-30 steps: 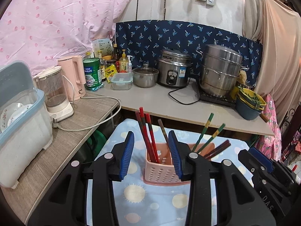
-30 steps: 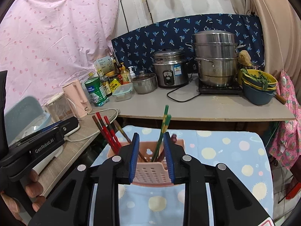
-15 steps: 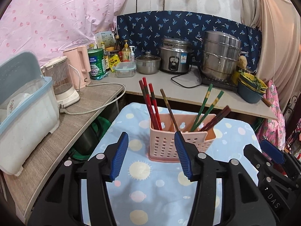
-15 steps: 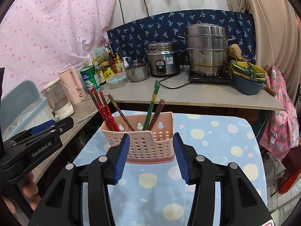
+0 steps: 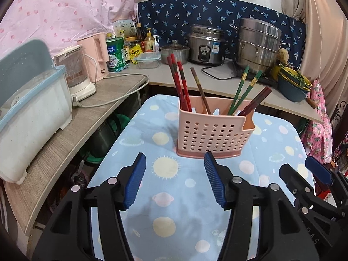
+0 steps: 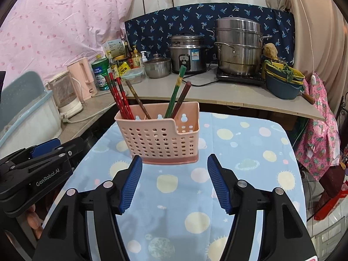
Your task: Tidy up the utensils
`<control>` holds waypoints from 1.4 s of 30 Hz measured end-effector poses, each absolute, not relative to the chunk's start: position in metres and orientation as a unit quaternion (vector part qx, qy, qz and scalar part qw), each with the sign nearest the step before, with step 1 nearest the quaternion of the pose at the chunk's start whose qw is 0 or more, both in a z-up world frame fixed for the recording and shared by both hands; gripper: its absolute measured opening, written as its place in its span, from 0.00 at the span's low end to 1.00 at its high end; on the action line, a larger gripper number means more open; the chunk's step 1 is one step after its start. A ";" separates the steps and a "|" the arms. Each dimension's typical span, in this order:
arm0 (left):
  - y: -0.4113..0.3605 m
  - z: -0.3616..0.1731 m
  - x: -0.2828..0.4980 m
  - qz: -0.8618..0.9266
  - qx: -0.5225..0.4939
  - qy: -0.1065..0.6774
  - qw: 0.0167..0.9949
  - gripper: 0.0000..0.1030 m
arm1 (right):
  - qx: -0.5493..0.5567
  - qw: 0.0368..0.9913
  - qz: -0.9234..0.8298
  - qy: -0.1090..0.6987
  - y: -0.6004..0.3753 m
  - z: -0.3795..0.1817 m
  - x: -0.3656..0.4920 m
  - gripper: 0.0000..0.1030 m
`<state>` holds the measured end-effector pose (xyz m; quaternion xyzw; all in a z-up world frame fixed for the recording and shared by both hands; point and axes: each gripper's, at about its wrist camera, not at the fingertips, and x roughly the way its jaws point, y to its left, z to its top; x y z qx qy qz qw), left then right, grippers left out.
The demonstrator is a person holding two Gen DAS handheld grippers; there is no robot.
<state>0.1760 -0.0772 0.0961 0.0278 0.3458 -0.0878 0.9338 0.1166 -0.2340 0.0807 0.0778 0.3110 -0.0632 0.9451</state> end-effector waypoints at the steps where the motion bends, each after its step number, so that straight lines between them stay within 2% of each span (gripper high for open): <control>1: -0.076 0.094 0.175 -0.086 0.028 0.346 0.934 0.52 | 0.078 0.944 -0.064 0.313 -0.233 0.079 0.115 0.61; 3: -0.074 0.092 0.171 -0.083 0.030 0.345 0.935 0.53 | 0.078 0.943 -0.064 0.318 -0.232 0.075 0.113 0.63; 4: -0.073 0.091 0.169 -0.080 0.031 0.344 0.935 0.59 | 0.078 0.942 -0.064 0.319 -0.230 0.074 0.112 0.63; 6: -0.072 0.089 0.166 -0.073 0.034 0.339 0.937 0.63 | 0.076 0.941 -0.066 0.323 -0.228 0.070 0.109 0.65; 11: -0.071 0.083 0.158 -0.070 0.047 0.342 0.936 0.67 | 0.071 0.939 -0.068 0.330 -0.221 0.060 0.104 0.71; 19: -0.068 0.073 0.150 -0.065 0.057 0.348 0.934 0.81 | 0.064 0.936 -0.079 0.338 -0.218 0.051 0.098 0.73; 25: -0.069 0.066 0.150 -0.064 0.059 0.359 0.929 0.87 | 0.068 0.933 -0.085 0.344 -0.220 0.045 0.097 0.82; 31: -0.069 0.059 0.151 -0.063 0.063 0.366 0.926 0.88 | 0.070 0.929 -0.087 0.354 -0.223 0.038 0.097 0.84; 33: -0.069 0.057 0.151 -0.064 0.064 0.368 0.925 0.89 | 0.072 0.927 -0.089 0.356 -0.225 0.035 0.099 0.88; 42: -0.073 0.051 0.156 -0.063 0.068 0.377 0.922 0.89 | 0.069 0.924 -0.099 0.362 -0.228 0.030 0.104 0.88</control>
